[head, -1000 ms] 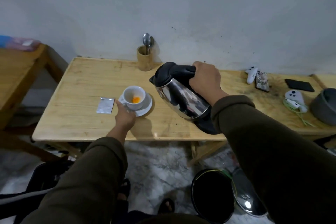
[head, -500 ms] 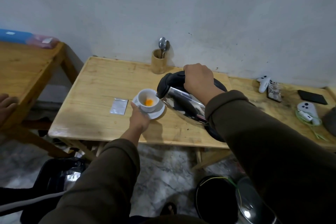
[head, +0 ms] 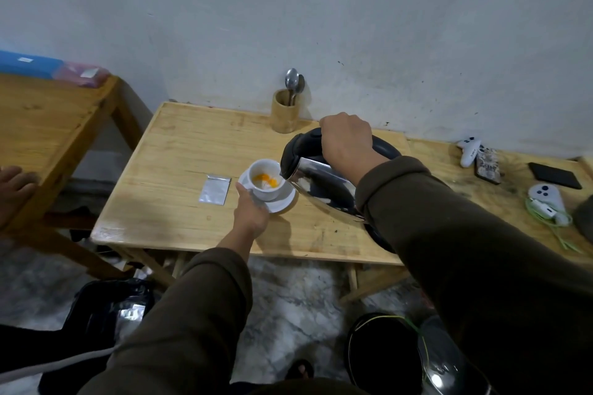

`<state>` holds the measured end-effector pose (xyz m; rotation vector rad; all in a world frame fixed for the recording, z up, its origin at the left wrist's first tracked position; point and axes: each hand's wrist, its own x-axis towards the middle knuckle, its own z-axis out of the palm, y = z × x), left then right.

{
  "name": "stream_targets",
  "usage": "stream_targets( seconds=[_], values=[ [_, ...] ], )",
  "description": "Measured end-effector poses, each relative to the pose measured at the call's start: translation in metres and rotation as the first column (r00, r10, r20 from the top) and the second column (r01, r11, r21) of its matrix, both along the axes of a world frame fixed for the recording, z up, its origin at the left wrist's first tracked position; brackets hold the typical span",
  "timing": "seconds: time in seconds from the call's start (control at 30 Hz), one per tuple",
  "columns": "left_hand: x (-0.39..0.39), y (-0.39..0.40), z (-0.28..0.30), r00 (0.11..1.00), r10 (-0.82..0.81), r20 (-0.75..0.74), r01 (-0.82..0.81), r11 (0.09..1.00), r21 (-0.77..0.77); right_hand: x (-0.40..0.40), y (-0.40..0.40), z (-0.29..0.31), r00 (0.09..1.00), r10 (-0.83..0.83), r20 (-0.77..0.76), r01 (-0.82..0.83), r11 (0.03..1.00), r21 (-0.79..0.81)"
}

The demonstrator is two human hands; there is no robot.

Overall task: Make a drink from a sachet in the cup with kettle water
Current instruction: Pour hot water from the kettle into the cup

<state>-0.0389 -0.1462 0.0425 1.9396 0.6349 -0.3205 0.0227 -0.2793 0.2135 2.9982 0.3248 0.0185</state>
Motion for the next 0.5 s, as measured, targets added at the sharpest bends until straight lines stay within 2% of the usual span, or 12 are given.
stream_targets(
  seconds=[0.5],
  values=[
    [-0.0003,-0.0030,0.0024,1.000,0.020,-0.009,-0.020,1.000,-0.011,0.0026,0.0060,0.0021,0.999,-0.043,0.003,0.043,0.999,-0.028]
  ],
)
